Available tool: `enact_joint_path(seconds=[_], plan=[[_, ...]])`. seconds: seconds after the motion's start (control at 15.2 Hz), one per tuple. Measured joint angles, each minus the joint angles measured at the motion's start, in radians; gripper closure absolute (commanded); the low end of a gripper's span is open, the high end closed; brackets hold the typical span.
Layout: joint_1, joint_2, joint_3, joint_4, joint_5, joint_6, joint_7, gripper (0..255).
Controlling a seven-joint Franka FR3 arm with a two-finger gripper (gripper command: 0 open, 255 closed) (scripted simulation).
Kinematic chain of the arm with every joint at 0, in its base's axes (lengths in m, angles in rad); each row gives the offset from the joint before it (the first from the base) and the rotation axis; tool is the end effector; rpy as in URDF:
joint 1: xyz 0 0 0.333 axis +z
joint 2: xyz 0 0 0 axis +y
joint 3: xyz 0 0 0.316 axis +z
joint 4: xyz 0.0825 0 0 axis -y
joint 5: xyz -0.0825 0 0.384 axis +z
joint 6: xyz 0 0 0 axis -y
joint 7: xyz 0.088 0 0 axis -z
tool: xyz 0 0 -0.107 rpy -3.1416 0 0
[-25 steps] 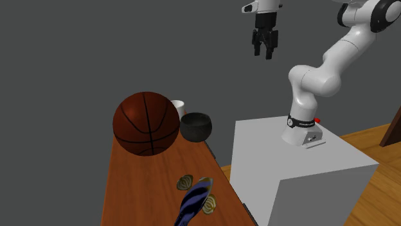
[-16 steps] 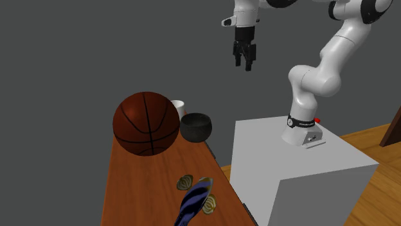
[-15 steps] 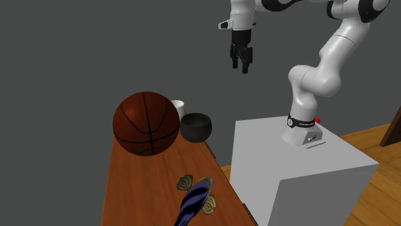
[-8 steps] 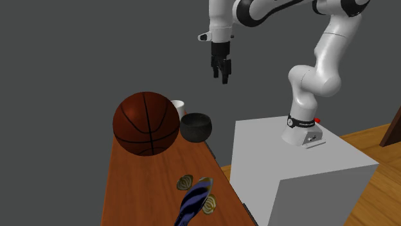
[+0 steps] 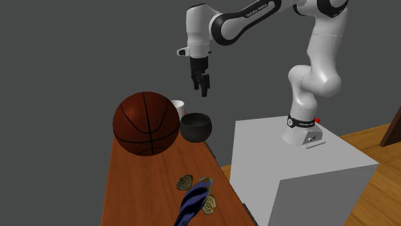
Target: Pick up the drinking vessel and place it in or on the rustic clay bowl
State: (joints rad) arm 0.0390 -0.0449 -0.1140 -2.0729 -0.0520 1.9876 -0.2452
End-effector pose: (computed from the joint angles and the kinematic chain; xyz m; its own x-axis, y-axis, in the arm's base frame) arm 0.5311 -0.0437 0.4463 0.9805 0.1903 -0.0499 0.1919 -0.9809 0.0303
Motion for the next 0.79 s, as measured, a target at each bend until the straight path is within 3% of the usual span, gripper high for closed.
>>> enact_joint_path(seconds=[0.59,0.79], plan=[[-0.008,0.337,0.003,0.297,0.022,0.052,-0.074,0],[-0.013,0.369,0.003,0.300,0.024,0.082,-0.083,0]])
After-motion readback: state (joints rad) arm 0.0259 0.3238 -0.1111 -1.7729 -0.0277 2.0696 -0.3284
